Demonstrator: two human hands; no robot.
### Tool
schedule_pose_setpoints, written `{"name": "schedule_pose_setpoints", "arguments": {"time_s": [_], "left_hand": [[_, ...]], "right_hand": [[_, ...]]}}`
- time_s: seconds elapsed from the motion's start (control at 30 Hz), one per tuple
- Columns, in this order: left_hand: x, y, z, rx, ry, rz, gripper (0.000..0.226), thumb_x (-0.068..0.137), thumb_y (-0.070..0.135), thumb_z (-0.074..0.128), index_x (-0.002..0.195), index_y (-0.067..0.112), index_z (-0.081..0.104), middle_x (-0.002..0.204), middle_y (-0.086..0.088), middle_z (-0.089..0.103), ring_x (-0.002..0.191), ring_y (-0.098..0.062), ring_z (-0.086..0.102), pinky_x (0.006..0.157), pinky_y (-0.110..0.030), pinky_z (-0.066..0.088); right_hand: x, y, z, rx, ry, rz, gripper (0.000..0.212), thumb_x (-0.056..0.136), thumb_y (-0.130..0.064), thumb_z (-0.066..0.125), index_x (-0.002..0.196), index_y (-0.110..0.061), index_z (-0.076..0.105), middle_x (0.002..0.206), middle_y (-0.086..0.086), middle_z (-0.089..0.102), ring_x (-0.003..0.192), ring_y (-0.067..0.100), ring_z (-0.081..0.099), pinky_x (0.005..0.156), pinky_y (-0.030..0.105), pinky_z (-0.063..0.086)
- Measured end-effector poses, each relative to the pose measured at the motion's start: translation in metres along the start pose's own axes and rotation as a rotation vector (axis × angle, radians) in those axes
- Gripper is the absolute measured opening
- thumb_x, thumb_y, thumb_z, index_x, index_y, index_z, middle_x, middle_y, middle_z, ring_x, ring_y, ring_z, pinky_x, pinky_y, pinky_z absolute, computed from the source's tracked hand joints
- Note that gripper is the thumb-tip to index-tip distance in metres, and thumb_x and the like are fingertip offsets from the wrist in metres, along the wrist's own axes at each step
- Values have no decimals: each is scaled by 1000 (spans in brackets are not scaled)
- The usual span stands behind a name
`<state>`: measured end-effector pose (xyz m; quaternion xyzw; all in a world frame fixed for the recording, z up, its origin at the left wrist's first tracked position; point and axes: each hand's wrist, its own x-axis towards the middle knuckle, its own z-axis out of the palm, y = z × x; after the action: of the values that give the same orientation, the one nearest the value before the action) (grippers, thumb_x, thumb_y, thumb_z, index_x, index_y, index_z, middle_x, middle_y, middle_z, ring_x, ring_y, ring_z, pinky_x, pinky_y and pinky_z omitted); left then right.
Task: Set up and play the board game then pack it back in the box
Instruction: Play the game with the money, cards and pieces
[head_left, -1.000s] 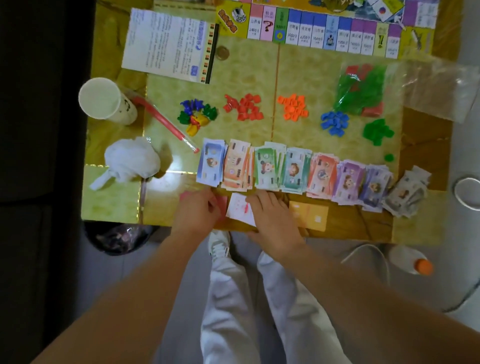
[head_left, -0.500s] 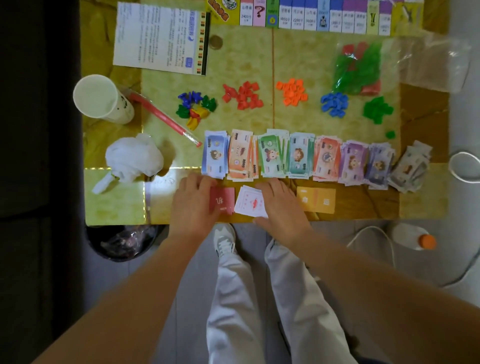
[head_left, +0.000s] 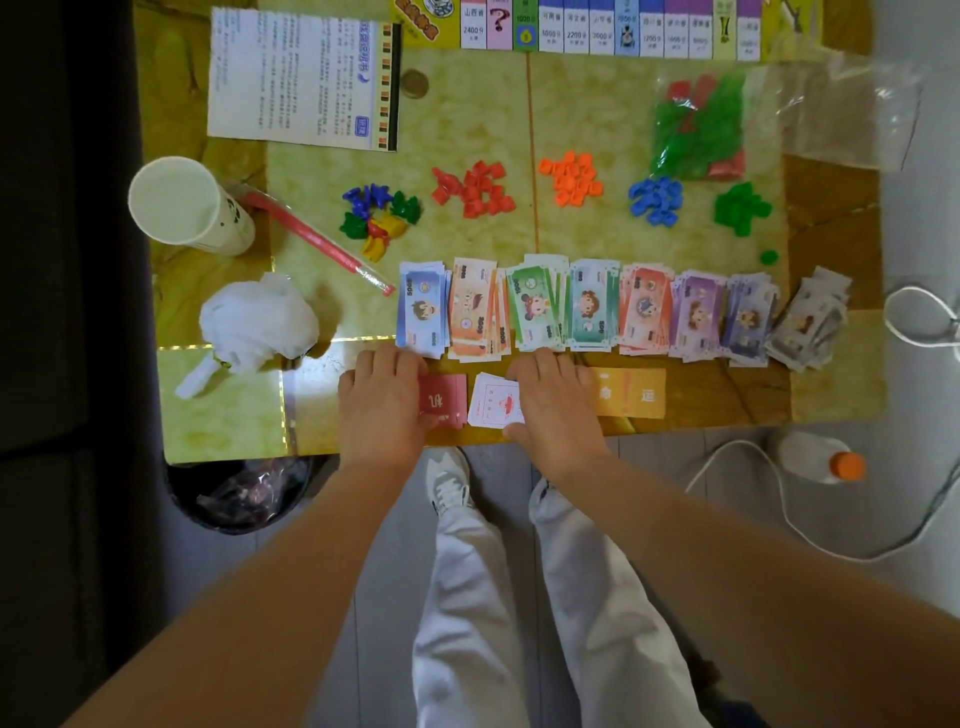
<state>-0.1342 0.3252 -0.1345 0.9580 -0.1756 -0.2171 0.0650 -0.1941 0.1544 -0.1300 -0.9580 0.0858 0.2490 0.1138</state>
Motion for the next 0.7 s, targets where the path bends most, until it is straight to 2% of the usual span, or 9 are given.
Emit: {"name": "schedule_pose_setpoints", "arguments": {"time_s": [0.17,0.3,0.4,0.47,0.53,0.6,0.7], "left_hand": [[0,-2,1,-16,6,1,52,73,33,79,116,18,54,119,-5,50,112,-27,44,92,-38,37],[1,-1,1,-9,6,-3,52,73,33,78,117,18,53,118,-5,49,112,-26,43,91,-38,36],[2,0,0,12,-15,-10,54,74,35,78,118,19,51,120,-5,48,113,-26,42,92,-37,36],[4,0,0,20,-20,-6,54,74,36,78,118,18,52,119,-6,49,112,-26,43,91,-37,37],[4,0,-2,18,-27,4,51,75,33,76,117,16,53,117,-7,50,110,-28,44,89,-38,38],[3,0,-4,3,3,22,45,76,24,72,116,11,55,113,-11,52,106,-31,47,86,-40,40],[-1,3,-15,-130,65,79,33,81,17,65,113,10,56,109,-10,52,101,-29,49,83,-41,44]], "right_hand": [[-2,0,2,19,-5,58,65,79,-35,73,131,-18,38,126,1,46,114,21,41,96,35,26],[-5,-1,4,-70,2,22,45,83,-36,68,118,-17,48,118,5,46,110,23,40,92,36,29],[-7,0,4,-94,40,-6,41,81,-36,72,112,-17,53,112,5,51,106,23,46,89,35,34],[-8,3,2,36,-13,-33,37,88,-35,65,116,-18,49,117,2,55,110,21,51,89,32,33],[-8,6,-4,193,-83,-14,34,91,-33,61,117,-17,47,118,2,59,109,20,56,79,28,34],[-7,10,-10,334,-97,32,38,90,-32,65,118,-15,46,120,5,61,107,22,59,69,25,34],[-1,13,-23,485,-115,79,47,87,-32,69,124,-14,45,126,7,60,107,22,60,69,28,45]]}}
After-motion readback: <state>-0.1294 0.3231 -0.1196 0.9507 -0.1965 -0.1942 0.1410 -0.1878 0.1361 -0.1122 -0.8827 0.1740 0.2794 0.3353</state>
